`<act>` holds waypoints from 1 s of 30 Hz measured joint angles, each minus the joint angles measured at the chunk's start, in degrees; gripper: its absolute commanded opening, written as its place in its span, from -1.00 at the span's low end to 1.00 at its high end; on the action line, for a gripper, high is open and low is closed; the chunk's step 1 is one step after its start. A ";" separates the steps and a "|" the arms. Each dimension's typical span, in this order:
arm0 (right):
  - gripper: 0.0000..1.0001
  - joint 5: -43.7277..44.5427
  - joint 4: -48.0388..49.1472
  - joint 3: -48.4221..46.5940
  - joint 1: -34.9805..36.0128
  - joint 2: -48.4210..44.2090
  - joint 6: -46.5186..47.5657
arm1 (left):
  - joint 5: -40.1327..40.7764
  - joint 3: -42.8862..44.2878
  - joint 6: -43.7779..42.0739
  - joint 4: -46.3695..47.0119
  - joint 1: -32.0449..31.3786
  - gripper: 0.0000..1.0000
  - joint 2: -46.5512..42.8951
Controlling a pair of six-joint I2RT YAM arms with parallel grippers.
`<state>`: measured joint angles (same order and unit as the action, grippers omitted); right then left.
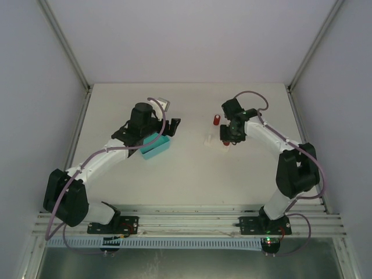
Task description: Install the large spring
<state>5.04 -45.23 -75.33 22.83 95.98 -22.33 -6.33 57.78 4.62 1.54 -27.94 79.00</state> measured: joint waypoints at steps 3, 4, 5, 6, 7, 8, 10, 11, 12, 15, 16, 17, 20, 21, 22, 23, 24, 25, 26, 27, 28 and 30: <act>-0.55 -0.20 0.98 0.17 0.00 1.25 0.07 | 0.33 0.00 0.02 -0.44 0.00 0.99 0.00; -0.47 -0.26 1.18 0.20 0.00 1.84 0.07 | 0.39 0.00 0.09 -0.59 0.00 0.98 0.00; -0.39 -0.31 1.33 0.20 0.00 2.40 0.07 | 0.44 0.00 0.17 -0.79 0.00 0.98 0.00; -0.31 -0.39 1.44 0.20 0.00 2.99 0.07 | 0.63 0.00 0.22 -1.16 0.00 0.98 0.00; -0.23 -0.52 1.57 0.20 0.00 3.65 0.07 | 0.90 0.02 0.26 -1.68 0.00 0.99 0.00; -0.17 -0.61 1.66 0.20 0.00 4.13 0.09 | 1.27 0.02 0.33 -2.12 0.00 0.98 0.00; -0.06 -0.68 1.92 0.22 0.00 5.03 0.09 | 2.16 0.02 0.50 -3.13 0.15 0.98 0.00; 0.00 -0.66 2.01 0.22 0.00 5.33 0.07 | 2.78 0.02 0.61 -3.48 0.22 0.98 -0.02; 0.03 -0.66 2.14 0.22 0.00 5.46 0.07 | 3.34 0.02 0.66 -3.93 0.33 0.99 -0.11; 0.26 -0.66 2.14 0.22 0.00 5.31 0.11 | 4.59 0.02 0.61 -5.99 1.14 0.98 -1.09; 0.31 -0.61 2.01 0.20 0.00 5.18 0.11 | 4.83 0.02 0.52 -6.56 1.53 0.98 -1.55; 0.35 -0.66 1.73 0.20 0.00 4.96 0.13 | 4.94 0.04 0.28 -7.19 1.99 0.99 -1.90; 0.46 -0.61 -0.09 0.17 0.00 3.13 0.15 | 4.79 0.46 -0.70 -10.60 3.72 0.98 -2.38; 0.50 -0.63 -0.98 0.17 0.00 1.92 0.15 | 4.76 0.59 -1.36 -11.85 4.44 0.98 -2.29; 0.53 -0.66 -1.86 0.17 0.00 0.52 0.15 | 4.57 0.74 -1.92 -13.22 5.25 0.88 -2.05; 0.58 -0.68 -2.73 0.17 0.00 -1.25 0.15 | 4.20 0.98 -3.06 -14.82 6.27 0.75 -1.62; 0.67 -0.70 -3.41 0.17 0.00 -2.89 0.15 | 3.91 1.29 -4.24 -16.37 7.30 0.64 -0.96; 0.75 -0.76 -4.37 0.13 0.00 -4.98 0.13 | 3.54 1.62 -5.27 -17.81 8.35 0.54 -0.13; 0.83 -0.83 -5.29 -0.09 0.00 -6.75 0.09 | 3.13 2.05 -6.49 -19.34 9.38 0.46 0.83; 0.91 -0.85 -6.27 -0.44 0.00 -8.44 0.09 | 2.71 2.49 -7.67 -20.83 10.43 0.41 1.90; 0.97 -0.85 -7.17 -0.85 0.00 -10.05 0.07 | 1.97 3.21 -9.14 -22.64 11.65 0.37 3.17; 0.99 -0.83 -9.14 -2.08 0.00 -12.79 0.02 | -0.42 4.46 -11.41 -25.35 13.49 0.31 5.40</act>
<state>4.21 -54.37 -77.41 22.83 83.20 -22.31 -6.74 62.24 -6.79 -23.81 -14.46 84.40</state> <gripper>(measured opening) 0.974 0.692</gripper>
